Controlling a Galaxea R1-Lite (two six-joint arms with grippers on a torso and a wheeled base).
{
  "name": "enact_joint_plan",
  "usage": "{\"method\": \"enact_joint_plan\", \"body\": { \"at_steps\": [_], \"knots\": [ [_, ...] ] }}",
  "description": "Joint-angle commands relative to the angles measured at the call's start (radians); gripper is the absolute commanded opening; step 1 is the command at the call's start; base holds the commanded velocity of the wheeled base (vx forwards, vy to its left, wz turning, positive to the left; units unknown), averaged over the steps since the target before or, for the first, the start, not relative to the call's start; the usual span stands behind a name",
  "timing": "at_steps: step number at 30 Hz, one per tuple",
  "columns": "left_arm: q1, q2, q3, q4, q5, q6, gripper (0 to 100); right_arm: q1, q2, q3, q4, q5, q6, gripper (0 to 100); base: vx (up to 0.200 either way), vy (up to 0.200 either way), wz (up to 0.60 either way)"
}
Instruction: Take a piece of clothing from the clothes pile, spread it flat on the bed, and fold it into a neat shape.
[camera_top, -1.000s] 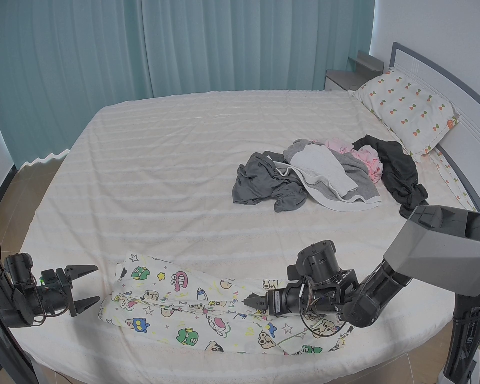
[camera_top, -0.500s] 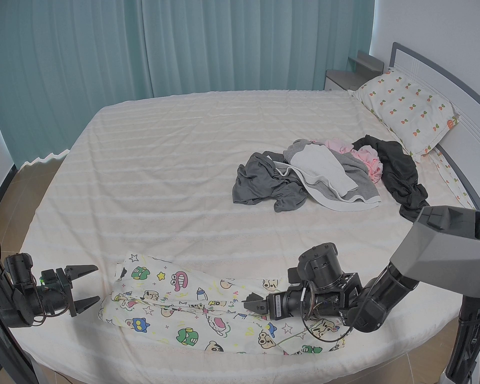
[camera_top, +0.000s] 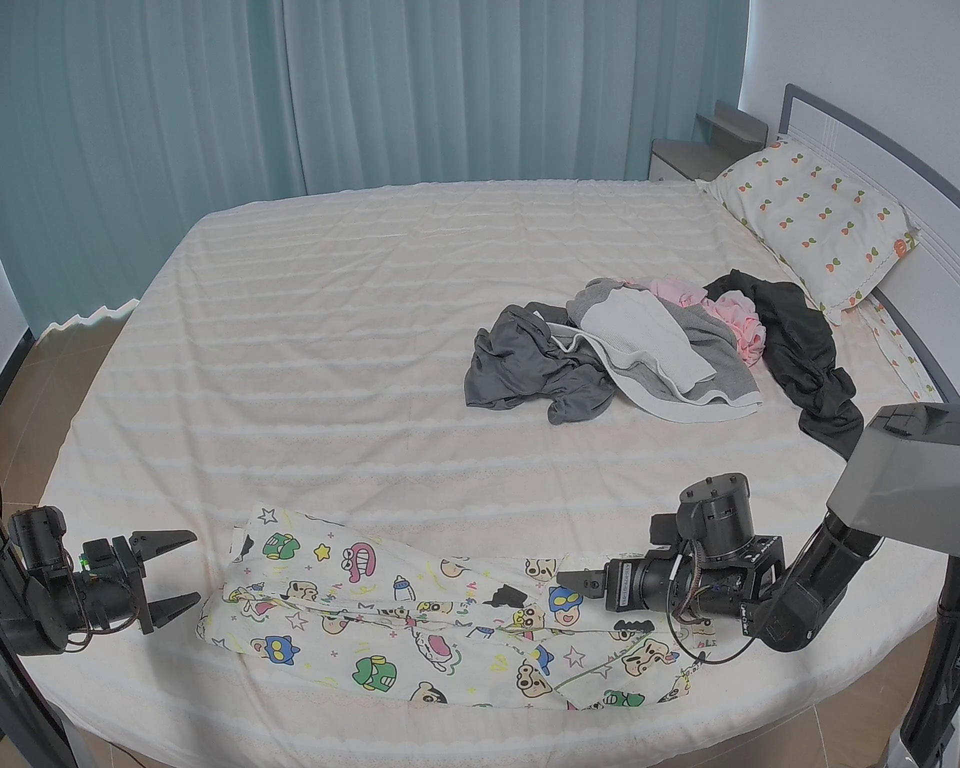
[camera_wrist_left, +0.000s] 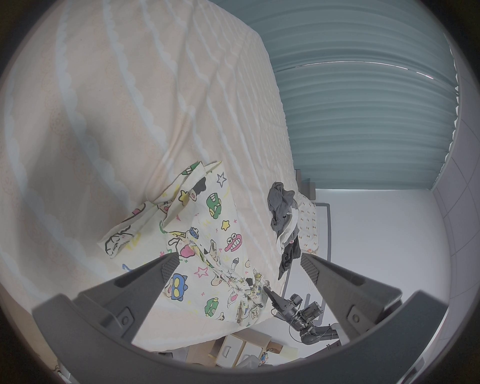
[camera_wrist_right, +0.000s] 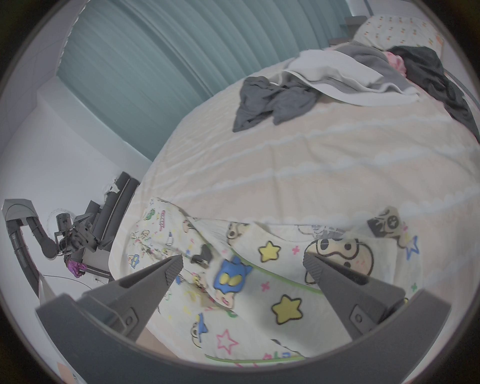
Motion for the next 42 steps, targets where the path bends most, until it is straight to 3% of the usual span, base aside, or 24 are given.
{"method": "enact_joint_plan", "body": {
  "at_steps": [1, 8, 11, 15, 16, 17, 19, 23, 26, 27, 29, 31, 36, 42],
  "knots": [
    [0.000, 0.000, 0.000, -0.001, 0.001, 0.000, 100, -0.032, 0.021, 0.028, -0.007, 0.001, 0.003, 100, 0.000, 0.000, 0.00],
    [0.000, 0.000, 0.000, 0.001, 0.001, 0.001, 100, -0.049, -0.010, 0.067, -0.117, -0.011, 0.088, 100, 0.000, 0.000, 0.00],
    [-0.023, 0.005, -0.003, -0.001, 0.047, 0.038, 100, -0.048, -0.099, 0.130, -0.195, -0.017, 0.115, 100, 0.000, 0.000, 0.00],
    [-0.186, -0.001, -0.026, -0.002, 0.409, 0.092, 100, -0.057, -0.282, 0.261, -0.229, -0.021, 0.117, 100, 0.000, 0.000, 0.00],
    [-0.207, 0.000, -0.032, -0.002, 0.446, 0.092, 100, -0.060, -0.302, 0.275, -0.229, -0.021, 0.117, 100, 0.000, 0.000, 0.00],
    [-0.273, 0.003, -0.054, -0.002, 0.556, 0.087, 100, -0.080, -0.363, 0.311, -0.229, -0.021, 0.117, 100, 0.000, 0.000, 0.00],
    [-0.334, -0.004, -0.092, 0.001, 0.634, 0.089, 100, -0.103, -0.453, 0.365, -0.226, -0.019, 0.115, 100, 0.000, 0.000, 0.00],
    [-0.374, -0.055, -0.204, 0.070, 0.639, 0.090, 100, -0.140, -0.556, 0.437, -0.223, -0.021, 0.109, 100, 0.000, 0.000, 0.00],
    [-0.399, -0.070, -0.370, 0.312, 0.648, 0.128, 100, -0.138, -0.598, 0.488, -0.229, -0.021, 0.103, 100, 0.000, 0.000, 0.00],
    [-0.399, -0.070, -0.370, 0.312, 0.648, 0.128, 100, -0.138, -0.598, 0.488, -0.229, -0.021, 0.103, 100, 0.000, 0.000, 0.00],
    [-0.405, -0.058, -0.531, 0.547, 0.703, 0.234, 100, -0.123, -0.627, 0.505, -0.227, -0.021, 0.101, 100, 0.000, 0.000, 0.00],
    [-0.403, -0.041, -0.620, 0.656, 0.728, 0.305, 100, -0.107, -0.647, 0.509, -0.227, -0.025, 0.094, 100, 0.000, 0.000, 0.00],
    [-0.402, 0.012, -0.695, 0.771, 0.726, 0.506, 100, -0.063, -0.684, 0.526, -0.217, -0.031, 0.081, 100, 0.000, 0.000, 0.00],
    [-0.439, 0.034, -0.716, 0.866, 0.726, 0.584, 100, -0.043, -0.676, 0.555, -0.217, -0.031, 0.023, 100, 0.000, 0.000, 0.00]
  ]
}}
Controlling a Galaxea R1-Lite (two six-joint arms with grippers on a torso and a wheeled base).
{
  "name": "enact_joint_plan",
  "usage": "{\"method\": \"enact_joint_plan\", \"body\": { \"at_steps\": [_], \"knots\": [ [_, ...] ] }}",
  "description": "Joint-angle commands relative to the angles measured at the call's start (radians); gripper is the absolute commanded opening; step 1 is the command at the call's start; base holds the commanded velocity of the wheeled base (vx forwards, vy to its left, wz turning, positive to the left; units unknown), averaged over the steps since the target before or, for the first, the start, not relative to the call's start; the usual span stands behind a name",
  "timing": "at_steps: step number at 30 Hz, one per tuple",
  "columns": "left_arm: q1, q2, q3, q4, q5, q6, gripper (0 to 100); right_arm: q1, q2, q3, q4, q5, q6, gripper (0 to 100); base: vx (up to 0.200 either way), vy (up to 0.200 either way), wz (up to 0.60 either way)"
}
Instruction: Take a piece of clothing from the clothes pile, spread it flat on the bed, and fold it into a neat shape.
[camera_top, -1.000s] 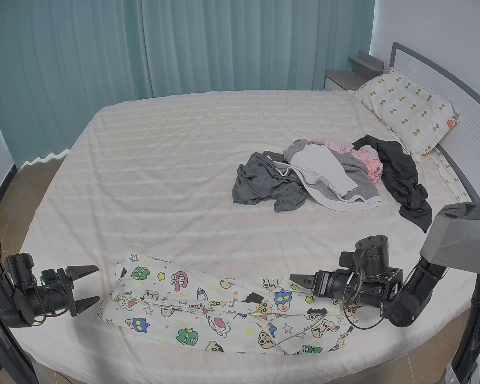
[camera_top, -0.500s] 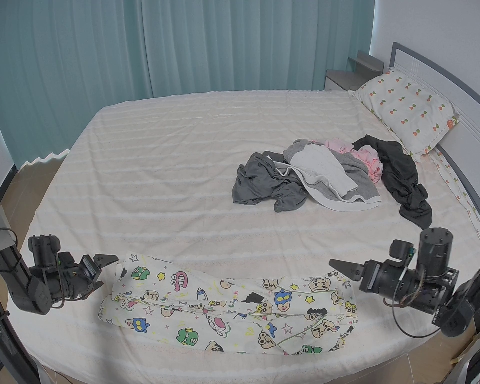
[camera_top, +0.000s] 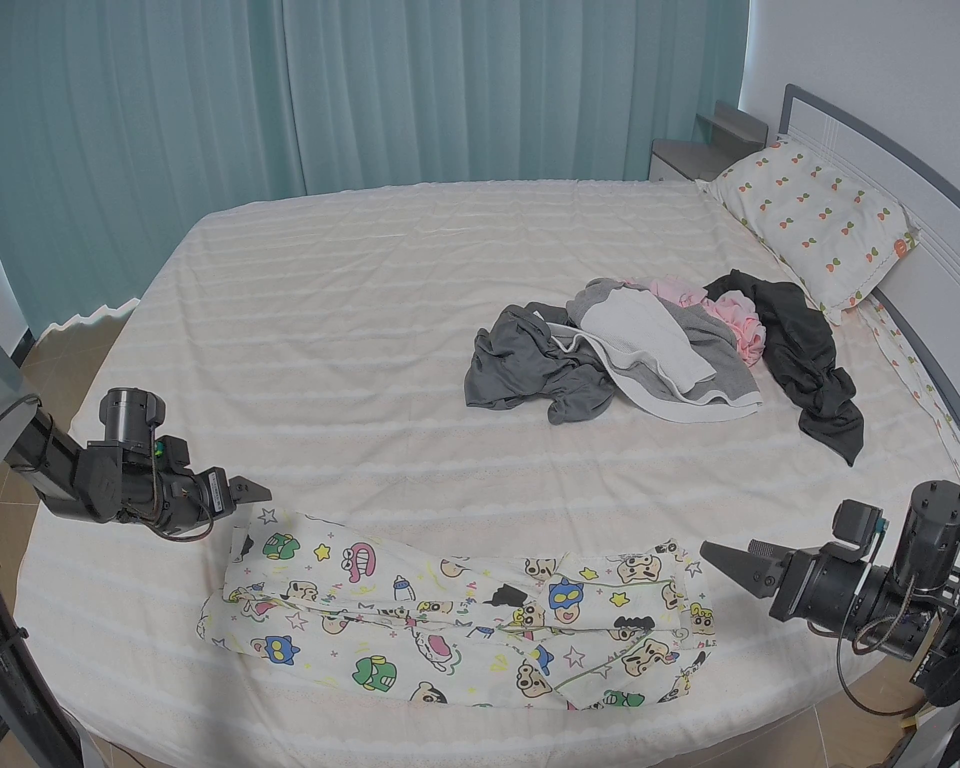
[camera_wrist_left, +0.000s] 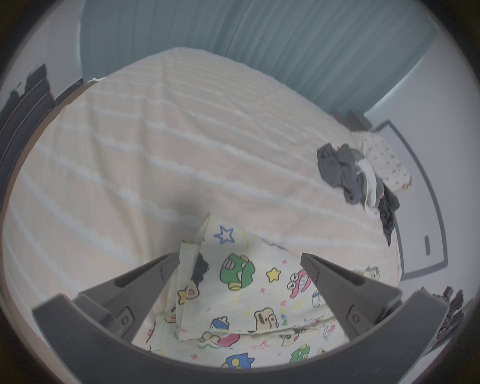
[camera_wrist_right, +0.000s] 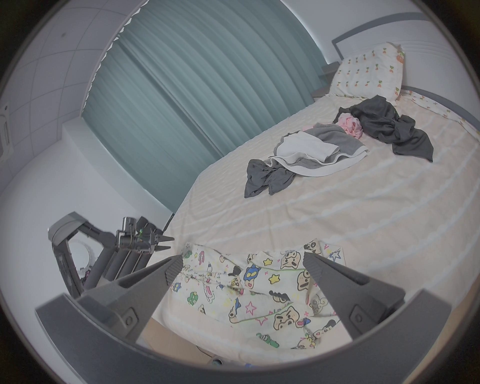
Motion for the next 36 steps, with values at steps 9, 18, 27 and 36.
{"method": "enact_joint_plan", "body": {
  "at_steps": [9, 18, 27, 36],
  "knots": [
    [-0.041, 0.088, -0.077, 0.164, 0.026, 0.104, 100, 0.090, -0.081, 0.048, 0.001, -0.052, -0.053, 100, 0.000, 0.000, 0.00],
    [-0.039, 0.129, -0.073, 0.180, 0.081, 0.120, 100, 0.112, -0.076, 0.054, 0.002, -0.070, -0.053, 100, 0.000, 0.000, 0.00],
    [-0.041, 0.153, -0.074, 0.181, 0.093, 0.137, 100, 0.112, -0.070, 0.056, 0.002, -0.067, -0.053, 100, 0.000, 0.000, 0.00],
    [-0.042, 0.147, -0.059, 0.181, 0.092, 0.134, 0, 0.126, -0.070, 0.056, 0.001, -0.063, -0.051, 100, 0.000, 0.000, 0.00]
  ]
}}
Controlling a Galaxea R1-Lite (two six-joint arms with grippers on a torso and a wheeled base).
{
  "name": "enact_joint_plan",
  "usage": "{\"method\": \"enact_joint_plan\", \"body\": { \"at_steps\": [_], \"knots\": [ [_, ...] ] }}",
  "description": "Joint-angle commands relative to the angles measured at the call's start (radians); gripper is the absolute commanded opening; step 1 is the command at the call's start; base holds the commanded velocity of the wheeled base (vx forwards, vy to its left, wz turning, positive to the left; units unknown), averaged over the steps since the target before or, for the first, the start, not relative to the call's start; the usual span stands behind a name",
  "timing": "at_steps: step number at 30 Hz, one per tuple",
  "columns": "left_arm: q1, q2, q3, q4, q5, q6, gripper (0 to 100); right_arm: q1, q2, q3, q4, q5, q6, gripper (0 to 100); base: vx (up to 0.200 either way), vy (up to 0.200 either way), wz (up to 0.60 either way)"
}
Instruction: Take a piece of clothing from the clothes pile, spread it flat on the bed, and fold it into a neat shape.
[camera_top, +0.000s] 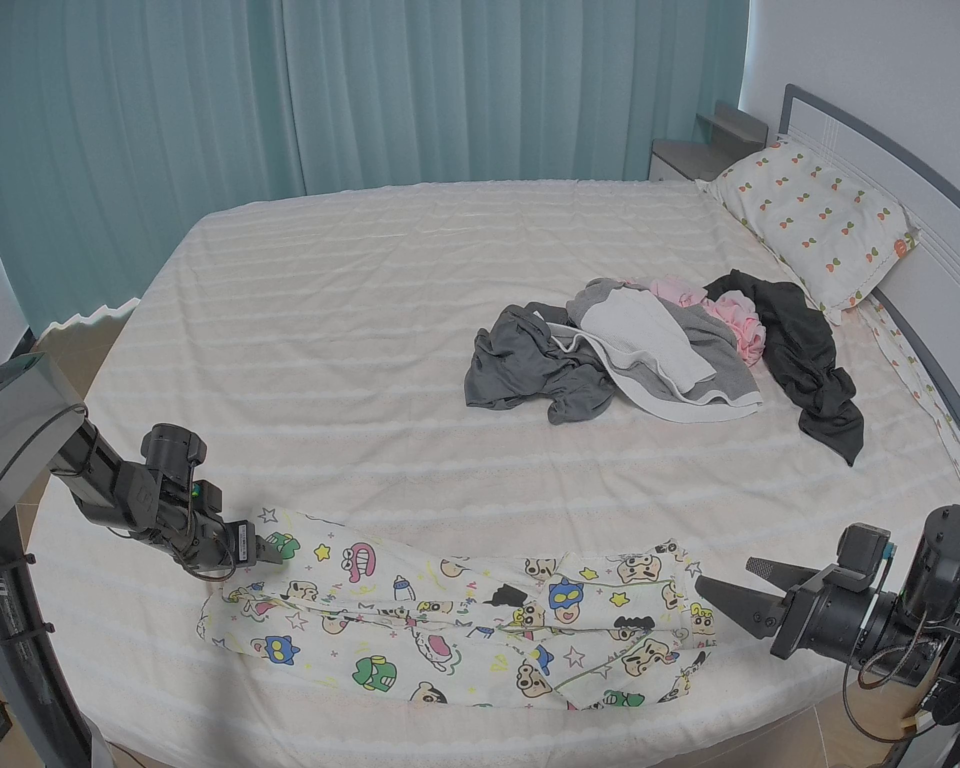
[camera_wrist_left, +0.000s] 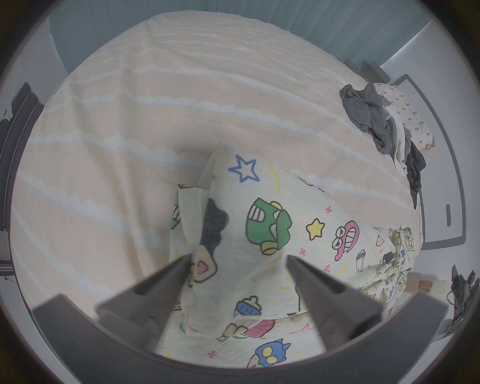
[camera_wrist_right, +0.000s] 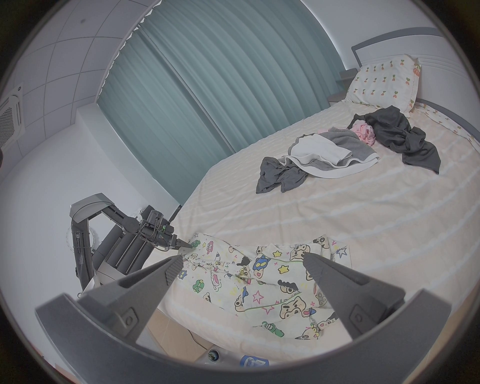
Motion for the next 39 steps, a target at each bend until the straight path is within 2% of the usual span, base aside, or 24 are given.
{"method": "enact_joint_plan", "body": {
  "at_steps": [1, 24, 32, 37, 39],
  "knots": [
    [0.001, -0.001, 0.005, 0.001, -0.001, -0.003, 0, 0.009, 0.004, 0.000, 0.000, 0.000, 0.000, 100, 0.000, 0.000, 0.00],
    [0.004, -0.087, 0.013, -0.030, -0.013, -0.005, 0, 0.009, 0.000, 0.001, 0.000, -0.005, 0.000, 100, 0.000, 0.000, 0.00],
    [0.008, -0.099, 0.040, -0.150, -0.070, -0.022, 0, 0.009, 0.001, 0.000, 0.000, -0.005, 0.000, 100, 0.000, 0.000, 0.00],
    [0.020, -0.092, 0.085, -0.289, -0.117, -0.025, 0, 0.009, 0.001, 0.001, 0.000, -0.005, 0.000, 100, 0.000, 0.000, 0.00],
    [0.020, -0.092, 0.088, -0.294, -0.119, -0.025, 0, 0.009, 0.000, 0.001, 0.000, -0.005, 0.000, 100, 0.000, 0.000, 0.00]
  ]
}}
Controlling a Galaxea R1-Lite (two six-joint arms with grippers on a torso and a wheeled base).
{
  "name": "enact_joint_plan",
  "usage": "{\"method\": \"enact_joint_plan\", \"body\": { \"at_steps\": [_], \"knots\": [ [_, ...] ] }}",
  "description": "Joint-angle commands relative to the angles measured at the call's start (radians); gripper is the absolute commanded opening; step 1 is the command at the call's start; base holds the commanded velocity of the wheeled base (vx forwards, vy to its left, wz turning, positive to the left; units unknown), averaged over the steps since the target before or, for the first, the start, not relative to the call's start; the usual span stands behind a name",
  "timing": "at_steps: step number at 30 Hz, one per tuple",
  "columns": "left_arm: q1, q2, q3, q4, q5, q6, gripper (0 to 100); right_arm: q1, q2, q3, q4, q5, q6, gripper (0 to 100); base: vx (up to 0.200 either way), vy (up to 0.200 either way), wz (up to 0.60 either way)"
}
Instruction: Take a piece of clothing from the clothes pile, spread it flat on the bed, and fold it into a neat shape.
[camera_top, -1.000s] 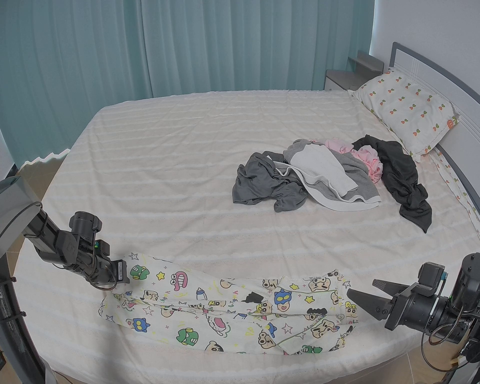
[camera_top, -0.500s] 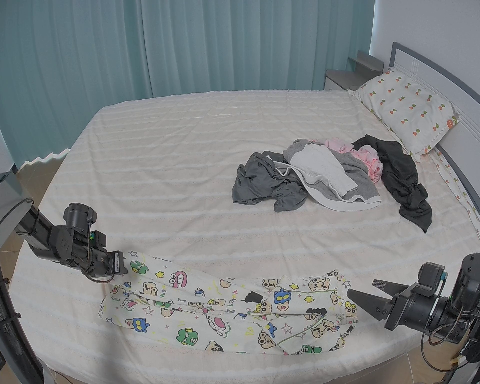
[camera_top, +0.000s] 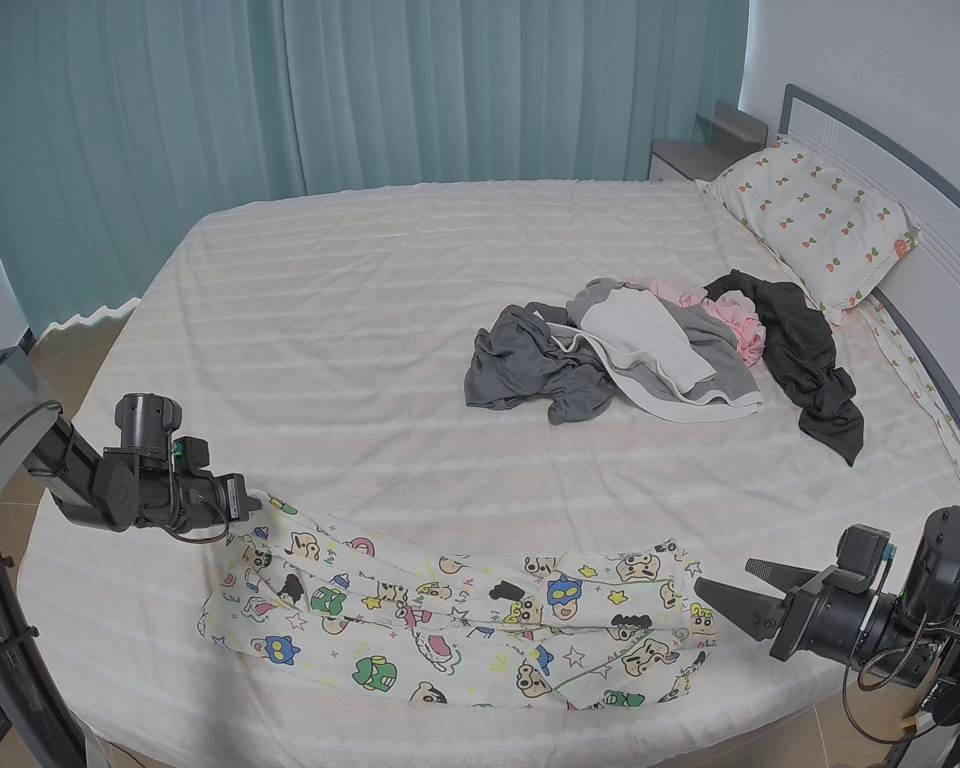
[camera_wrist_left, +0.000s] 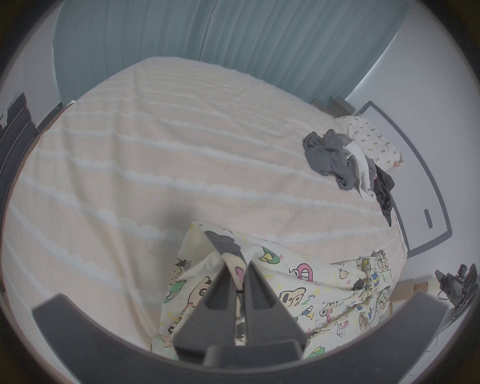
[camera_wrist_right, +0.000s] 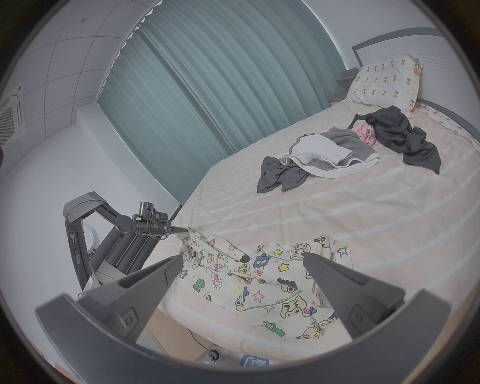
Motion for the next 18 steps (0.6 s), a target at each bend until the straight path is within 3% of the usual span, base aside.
{"method": "enact_joint_plan", "body": {
  "at_steps": [1, 8, 18],
  "knots": [
    [0.013, 0.003, 0.059, -0.108, -0.035, -0.023, 0, 0.000, 0.001, 0.000, 0.000, 0.001, 0.000, 100, 0.000, 0.000, 0.00],
    [0.046, 0.007, 0.125, -0.288, -0.124, -0.072, 0, 0.000, 0.003, 0.000, 0.000, 0.002, 0.000, 100, 0.000, 0.000, 0.00],
    [0.097, 0.067, 0.206, -0.413, -0.223, -0.068, 0, 0.000, 0.003, 0.000, 0.000, 0.002, 0.000, 100, 0.000, 0.000, 0.00]
  ]
}}
